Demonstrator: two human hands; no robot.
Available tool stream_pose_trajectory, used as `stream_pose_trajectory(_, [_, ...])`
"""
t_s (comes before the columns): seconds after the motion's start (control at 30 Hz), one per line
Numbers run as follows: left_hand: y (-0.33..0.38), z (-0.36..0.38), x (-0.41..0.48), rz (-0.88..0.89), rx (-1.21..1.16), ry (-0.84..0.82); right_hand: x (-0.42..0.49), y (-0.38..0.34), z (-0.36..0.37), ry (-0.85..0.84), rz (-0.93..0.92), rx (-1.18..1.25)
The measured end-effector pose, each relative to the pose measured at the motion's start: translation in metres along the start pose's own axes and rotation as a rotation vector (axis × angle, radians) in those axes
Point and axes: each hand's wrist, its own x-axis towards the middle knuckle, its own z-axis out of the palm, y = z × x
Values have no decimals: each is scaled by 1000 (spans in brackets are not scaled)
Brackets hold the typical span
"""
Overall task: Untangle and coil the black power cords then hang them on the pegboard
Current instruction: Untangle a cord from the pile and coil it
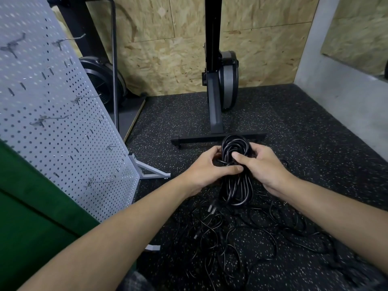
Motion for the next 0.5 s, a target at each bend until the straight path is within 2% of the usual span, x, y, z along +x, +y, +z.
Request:
stream_pose_trajectory(0.1, [-2,-2,0,41,18,30,0,-2,1,0,14,-15])
stream_pose_trajectory(0.33, [1,-4,-1,-12,-3,10,3,-3,3,24,32,-64])
stream_pose_trajectory(0.43, [4,-1,-1,-47,-39,26,3,-1,2,44,-34,-172])
stream_pose_trajectory(0.5, [6,-1,1,-71,-49,28,2,-2,1,26,-34,-153])
